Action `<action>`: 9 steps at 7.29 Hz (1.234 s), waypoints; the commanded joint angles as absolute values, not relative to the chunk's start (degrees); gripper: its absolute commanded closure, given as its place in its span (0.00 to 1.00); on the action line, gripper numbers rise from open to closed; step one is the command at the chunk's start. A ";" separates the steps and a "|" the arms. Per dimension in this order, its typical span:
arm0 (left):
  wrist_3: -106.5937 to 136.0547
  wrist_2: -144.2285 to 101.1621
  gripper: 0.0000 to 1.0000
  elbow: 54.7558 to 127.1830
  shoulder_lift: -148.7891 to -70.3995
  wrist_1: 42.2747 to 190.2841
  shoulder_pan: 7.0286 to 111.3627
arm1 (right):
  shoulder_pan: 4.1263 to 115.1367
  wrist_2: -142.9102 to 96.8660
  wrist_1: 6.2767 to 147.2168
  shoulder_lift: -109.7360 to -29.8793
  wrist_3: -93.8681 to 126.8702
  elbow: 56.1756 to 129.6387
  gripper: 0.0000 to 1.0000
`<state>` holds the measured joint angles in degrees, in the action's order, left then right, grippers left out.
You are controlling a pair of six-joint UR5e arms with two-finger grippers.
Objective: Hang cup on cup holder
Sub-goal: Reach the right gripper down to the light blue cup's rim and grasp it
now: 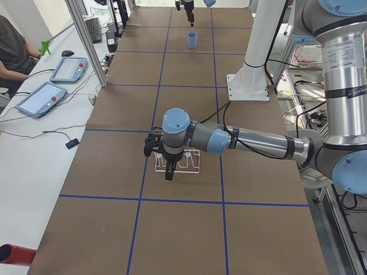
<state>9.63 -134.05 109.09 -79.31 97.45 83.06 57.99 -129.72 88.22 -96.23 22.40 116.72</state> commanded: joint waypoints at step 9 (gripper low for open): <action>9.58 -134.30 0.02 109.51 -79.19 97.38 83.14 | 51.94 -129.46 82.09 -94.92 26.72 110.03 1.00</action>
